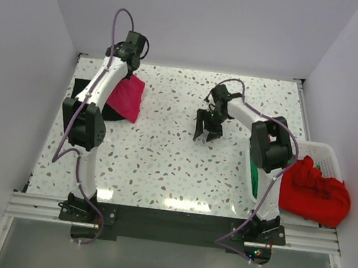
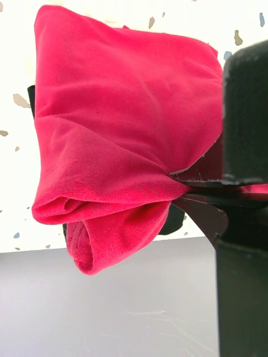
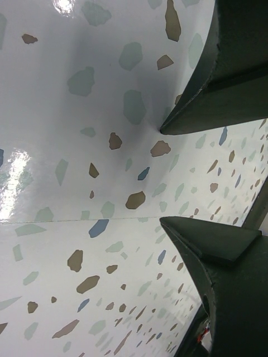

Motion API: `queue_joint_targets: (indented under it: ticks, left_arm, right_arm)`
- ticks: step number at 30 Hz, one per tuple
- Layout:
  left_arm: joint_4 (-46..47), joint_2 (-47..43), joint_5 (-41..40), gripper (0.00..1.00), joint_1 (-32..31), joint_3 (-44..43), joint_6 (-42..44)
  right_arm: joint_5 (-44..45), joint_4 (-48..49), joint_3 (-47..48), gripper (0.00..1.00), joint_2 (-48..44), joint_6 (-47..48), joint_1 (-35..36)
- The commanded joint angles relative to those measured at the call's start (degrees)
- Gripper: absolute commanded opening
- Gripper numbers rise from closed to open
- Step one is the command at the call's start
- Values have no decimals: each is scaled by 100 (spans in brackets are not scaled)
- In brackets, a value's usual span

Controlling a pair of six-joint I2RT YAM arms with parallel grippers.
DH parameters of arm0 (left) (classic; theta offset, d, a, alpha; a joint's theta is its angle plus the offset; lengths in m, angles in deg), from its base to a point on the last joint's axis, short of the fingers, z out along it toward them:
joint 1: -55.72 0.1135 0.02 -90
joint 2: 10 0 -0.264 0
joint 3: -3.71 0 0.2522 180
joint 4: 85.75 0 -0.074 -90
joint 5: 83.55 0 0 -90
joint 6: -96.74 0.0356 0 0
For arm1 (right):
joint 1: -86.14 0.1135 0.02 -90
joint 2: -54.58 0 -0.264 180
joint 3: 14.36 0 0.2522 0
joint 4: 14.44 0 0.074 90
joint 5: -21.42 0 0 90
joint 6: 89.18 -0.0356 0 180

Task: Fold and stack the t-shirts
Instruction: Neatly place the folded tshirt to the corner

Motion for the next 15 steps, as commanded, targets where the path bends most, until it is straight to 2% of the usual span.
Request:
queue_joint_targets:
  ticks: [1,15]
  left_arm:
    - [145,-521,-129,0,97,-289,214]
    - [207,-715,-33,0,335,-324,214]
  right_arm:
    - [176,-146,-132,64,-213,93,15]
    - [158,-155,-177,64,-240,84,77]
